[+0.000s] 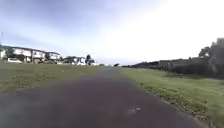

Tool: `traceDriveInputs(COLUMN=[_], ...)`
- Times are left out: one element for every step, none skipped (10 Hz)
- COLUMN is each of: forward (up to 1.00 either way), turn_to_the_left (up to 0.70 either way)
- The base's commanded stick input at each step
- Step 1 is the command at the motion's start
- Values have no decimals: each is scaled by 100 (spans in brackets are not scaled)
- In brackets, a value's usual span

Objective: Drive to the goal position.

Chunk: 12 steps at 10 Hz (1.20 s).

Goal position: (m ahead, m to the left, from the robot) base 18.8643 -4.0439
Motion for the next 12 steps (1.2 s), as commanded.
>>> traceDriveInputs(forward=[100, 100, 100, 100, 100, 100, 100, 100, 100, 100, 100, 100], turn_to_the_left=[0, 0, 0, 0, 0, 0, 0, 0, 0, 0, 0, 0])
